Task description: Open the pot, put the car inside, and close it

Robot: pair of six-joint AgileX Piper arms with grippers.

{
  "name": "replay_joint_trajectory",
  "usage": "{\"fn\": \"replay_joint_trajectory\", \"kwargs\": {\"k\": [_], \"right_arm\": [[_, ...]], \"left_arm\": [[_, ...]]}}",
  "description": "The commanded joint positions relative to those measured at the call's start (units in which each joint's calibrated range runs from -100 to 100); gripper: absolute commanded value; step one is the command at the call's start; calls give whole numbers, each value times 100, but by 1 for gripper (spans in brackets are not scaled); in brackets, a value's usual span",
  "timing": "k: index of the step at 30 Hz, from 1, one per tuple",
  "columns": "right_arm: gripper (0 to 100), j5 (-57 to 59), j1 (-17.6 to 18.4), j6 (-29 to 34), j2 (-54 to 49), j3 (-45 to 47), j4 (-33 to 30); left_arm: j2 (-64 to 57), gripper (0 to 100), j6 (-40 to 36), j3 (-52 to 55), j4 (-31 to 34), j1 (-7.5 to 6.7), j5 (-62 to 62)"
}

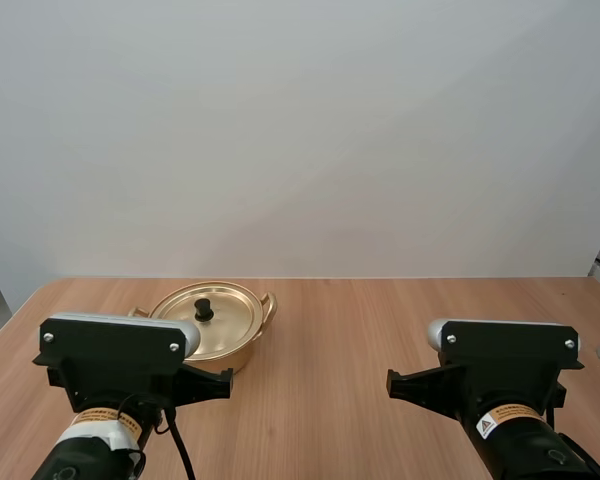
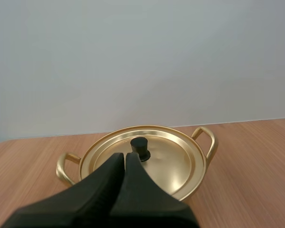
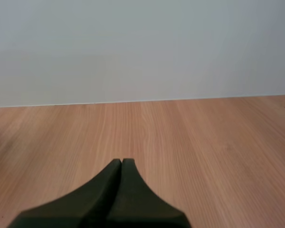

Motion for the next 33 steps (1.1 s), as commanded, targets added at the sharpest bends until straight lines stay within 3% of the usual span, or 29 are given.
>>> {"fn": "replay_joint_trajectory", "kwargs": {"k": [1,33], "right_arm": [[0,-1,87,33,1,0,-6],[0,87,299,33,-44,0,36]], "left_arm": [[0,3,2,0,-8,2,-5],[0,3,2,0,-8,2,-5]]}}
